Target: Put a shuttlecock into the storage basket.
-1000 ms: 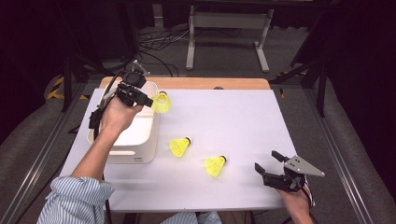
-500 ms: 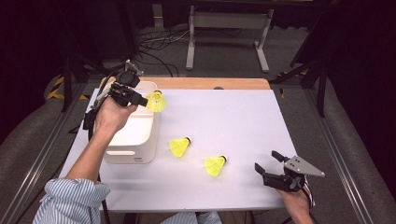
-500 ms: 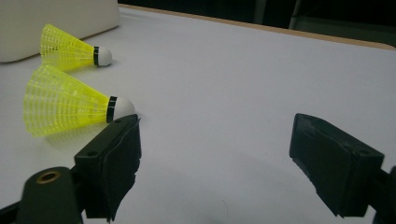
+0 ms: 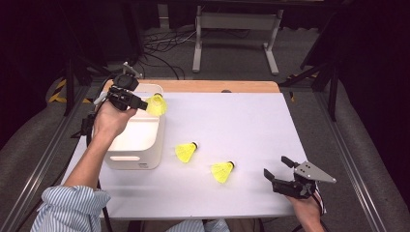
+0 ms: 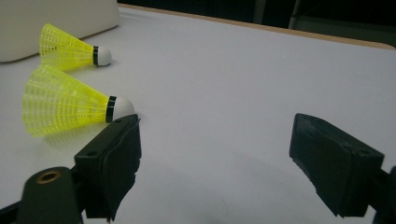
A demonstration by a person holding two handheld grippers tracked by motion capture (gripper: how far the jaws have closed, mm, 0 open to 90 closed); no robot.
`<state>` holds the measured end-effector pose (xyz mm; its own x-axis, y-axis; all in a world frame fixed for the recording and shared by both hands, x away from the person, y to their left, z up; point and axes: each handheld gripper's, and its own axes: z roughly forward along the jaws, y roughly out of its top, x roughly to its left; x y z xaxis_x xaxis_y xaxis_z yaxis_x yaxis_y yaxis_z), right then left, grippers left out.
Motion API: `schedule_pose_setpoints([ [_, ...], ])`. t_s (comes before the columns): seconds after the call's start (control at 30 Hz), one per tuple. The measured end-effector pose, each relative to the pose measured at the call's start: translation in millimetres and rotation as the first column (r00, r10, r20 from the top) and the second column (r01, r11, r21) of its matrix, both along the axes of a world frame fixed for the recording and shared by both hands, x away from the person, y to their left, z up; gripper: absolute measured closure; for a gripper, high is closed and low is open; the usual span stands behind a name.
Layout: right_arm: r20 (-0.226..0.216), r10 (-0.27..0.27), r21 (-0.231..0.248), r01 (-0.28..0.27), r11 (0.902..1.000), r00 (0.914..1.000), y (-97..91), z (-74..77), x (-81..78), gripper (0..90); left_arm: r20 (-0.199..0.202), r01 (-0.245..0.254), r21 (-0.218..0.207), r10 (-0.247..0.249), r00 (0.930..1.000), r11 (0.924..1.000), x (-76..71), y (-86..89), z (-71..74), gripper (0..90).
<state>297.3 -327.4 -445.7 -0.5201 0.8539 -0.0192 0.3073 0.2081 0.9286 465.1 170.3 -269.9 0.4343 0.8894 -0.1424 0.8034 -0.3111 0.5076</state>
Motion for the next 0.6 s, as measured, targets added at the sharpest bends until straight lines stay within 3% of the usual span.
schedule_pose_setpoints([
  [0.6,0.000,-0.002,0.002,0.002,1.0000,1.0000,-0.1,0.0,-0.1,17.2,-0.003,-0.047,-0.004,0.047,0.9989,0.9989,2.2,18.3,-6.2,90.0],
])
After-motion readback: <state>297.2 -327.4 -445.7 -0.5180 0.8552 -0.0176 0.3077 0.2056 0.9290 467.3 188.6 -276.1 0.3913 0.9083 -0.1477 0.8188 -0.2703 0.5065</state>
